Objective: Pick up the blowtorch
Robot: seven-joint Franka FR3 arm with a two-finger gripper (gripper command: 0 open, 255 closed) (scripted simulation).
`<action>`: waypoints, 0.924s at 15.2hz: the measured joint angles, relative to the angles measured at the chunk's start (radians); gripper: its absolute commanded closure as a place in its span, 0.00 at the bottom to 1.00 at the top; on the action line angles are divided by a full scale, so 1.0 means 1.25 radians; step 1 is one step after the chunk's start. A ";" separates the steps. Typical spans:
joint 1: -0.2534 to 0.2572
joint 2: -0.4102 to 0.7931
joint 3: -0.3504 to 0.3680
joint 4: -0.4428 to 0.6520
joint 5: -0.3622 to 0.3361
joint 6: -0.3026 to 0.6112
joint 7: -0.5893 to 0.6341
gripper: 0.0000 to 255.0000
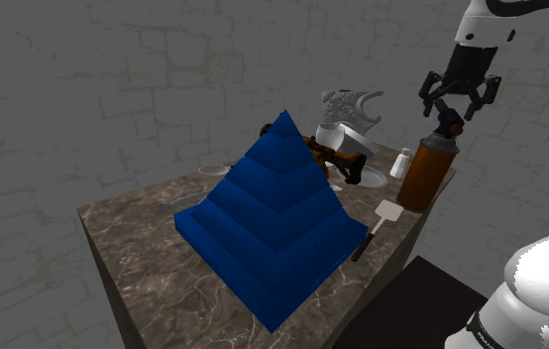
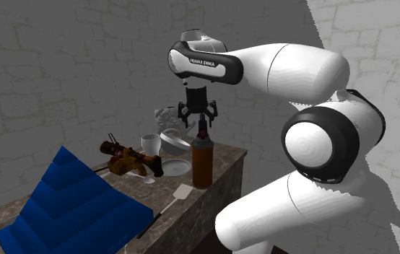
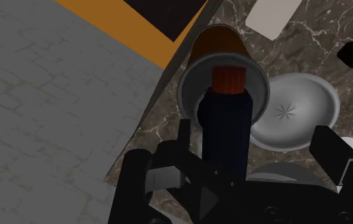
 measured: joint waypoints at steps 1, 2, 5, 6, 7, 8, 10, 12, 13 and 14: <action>-0.002 -0.005 -0.002 -0.014 -0.001 0.009 0.002 0.00; -0.002 -0.009 -0.001 -0.026 0.000 0.018 0.006 0.00; -0.002 -0.019 -0.001 -0.065 0.000 0.046 0.011 0.00; -0.002 -0.021 -0.001 -0.069 0.000 0.049 0.011 1.00; -0.002 -0.022 -0.001 -0.072 0.000 0.050 0.012 1.00; -0.002 -0.024 -0.001 -0.070 -0.001 0.051 0.012 1.00; -0.002 -0.024 -0.001 -0.071 -0.001 0.052 0.012 1.00; -0.002 -0.023 -0.001 -0.070 -0.001 0.052 0.012 1.00; -0.002 -0.023 0.000 -0.070 -0.001 0.052 0.012 1.00; -0.002 -0.023 0.000 -0.070 -0.001 0.052 0.012 1.00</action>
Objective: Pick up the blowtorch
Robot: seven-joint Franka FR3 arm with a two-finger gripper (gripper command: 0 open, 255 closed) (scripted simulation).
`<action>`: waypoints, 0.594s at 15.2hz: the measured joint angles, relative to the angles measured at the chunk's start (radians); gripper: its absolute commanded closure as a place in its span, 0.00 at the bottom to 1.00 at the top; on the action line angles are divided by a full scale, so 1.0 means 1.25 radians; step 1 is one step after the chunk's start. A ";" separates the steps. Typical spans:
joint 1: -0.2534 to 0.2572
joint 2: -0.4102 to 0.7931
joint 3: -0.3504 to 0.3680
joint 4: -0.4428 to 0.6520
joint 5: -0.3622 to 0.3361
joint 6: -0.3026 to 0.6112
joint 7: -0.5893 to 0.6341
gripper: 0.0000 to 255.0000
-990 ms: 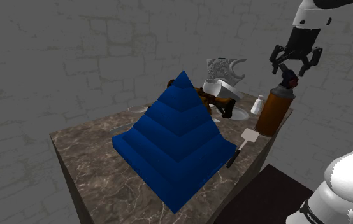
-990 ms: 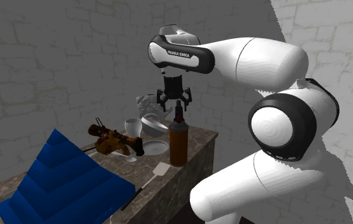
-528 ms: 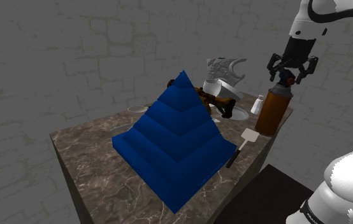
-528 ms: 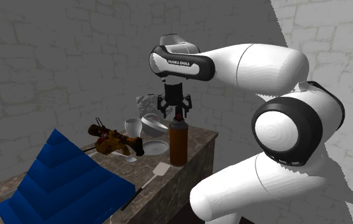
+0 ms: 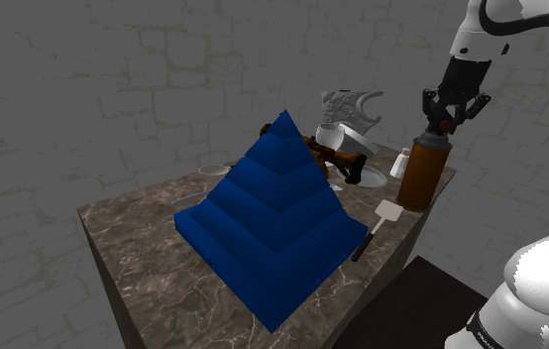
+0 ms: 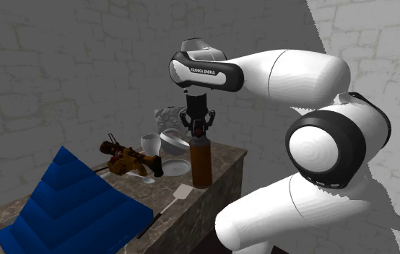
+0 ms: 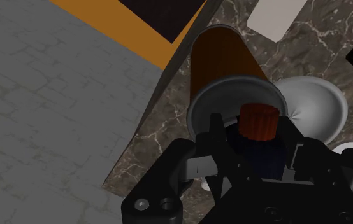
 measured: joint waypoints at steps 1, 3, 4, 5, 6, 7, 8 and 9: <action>0.000 0.000 0.000 0.000 0.000 0.000 0.000 1.00; 0.000 0.002 -0.001 0.005 0.000 -0.004 -0.001 1.00; 0.000 0.005 -0.001 0.013 0.000 -0.011 -0.002 1.00; 0.000 0.009 0.000 0.023 0.001 -0.018 -0.003 1.00; -0.001 0.015 -0.001 0.037 0.000 -0.027 -0.005 1.00; -0.001 0.017 0.000 0.049 0.001 -0.037 -0.005 1.00; -0.001 0.021 0.001 0.064 0.001 -0.048 -0.005 1.00; -0.001 0.026 0.001 0.077 0.001 -0.057 -0.007 1.00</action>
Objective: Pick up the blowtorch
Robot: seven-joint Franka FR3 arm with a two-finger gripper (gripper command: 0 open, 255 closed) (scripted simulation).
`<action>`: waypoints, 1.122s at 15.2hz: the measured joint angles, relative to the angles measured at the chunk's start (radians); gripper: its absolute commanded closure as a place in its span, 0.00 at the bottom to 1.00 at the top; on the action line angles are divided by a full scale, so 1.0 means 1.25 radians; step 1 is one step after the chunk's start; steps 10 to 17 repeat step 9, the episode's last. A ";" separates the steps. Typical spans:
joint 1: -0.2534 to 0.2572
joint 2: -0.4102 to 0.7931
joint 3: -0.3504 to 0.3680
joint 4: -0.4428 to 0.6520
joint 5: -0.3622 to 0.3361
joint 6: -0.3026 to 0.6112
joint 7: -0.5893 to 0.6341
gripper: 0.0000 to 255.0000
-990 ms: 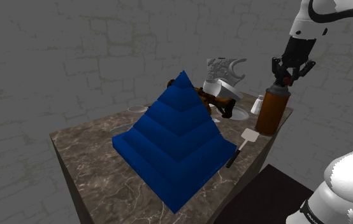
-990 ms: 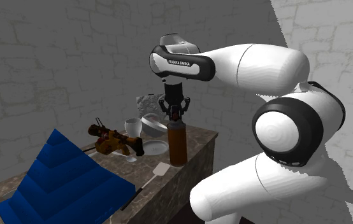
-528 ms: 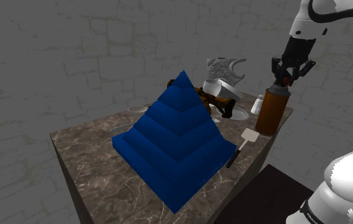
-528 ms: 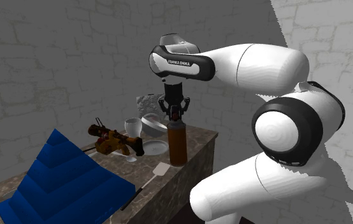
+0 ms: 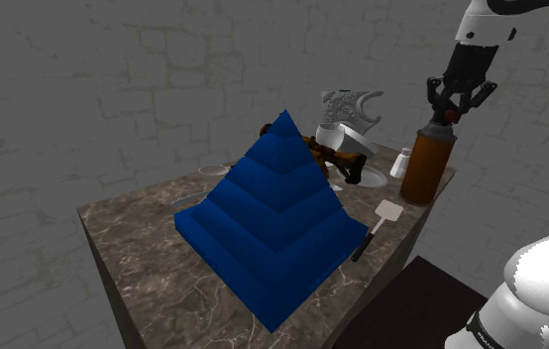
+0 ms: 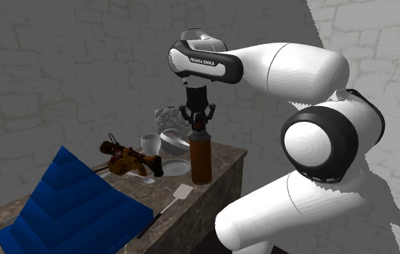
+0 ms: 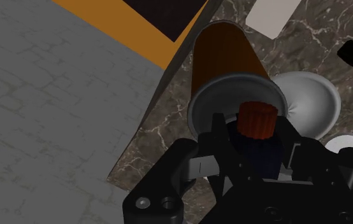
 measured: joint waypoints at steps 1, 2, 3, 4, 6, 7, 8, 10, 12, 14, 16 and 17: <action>0.000 0.004 0.000 0.015 0.000 -0.012 -0.001 1.00; 0.000 0.009 0.001 0.027 0.000 -0.018 -0.002 1.00; -0.001 0.016 0.000 0.042 0.000 -0.026 -0.003 1.00; -0.001 0.021 0.002 0.058 0.000 -0.037 -0.003 1.00; -0.002 0.035 0.002 0.093 0.000 -0.058 -0.006 1.00; -0.002 0.039 0.002 0.107 0.000 -0.068 -0.007 1.00; -0.002 0.045 0.002 0.122 0.000 -0.076 -0.009 1.00; -0.002 0.047 0.002 0.129 0.000 -0.082 -0.010 1.00; -0.002 0.047 0.002 0.129 0.000 -0.082 -0.010 1.00; -0.002 0.047 0.002 0.129 0.000 -0.082 -0.010 1.00; -0.002 0.047 0.002 0.129 0.000 -0.082 -0.010 1.00; -0.002 0.047 0.002 0.129 0.000 -0.082 -0.010 1.00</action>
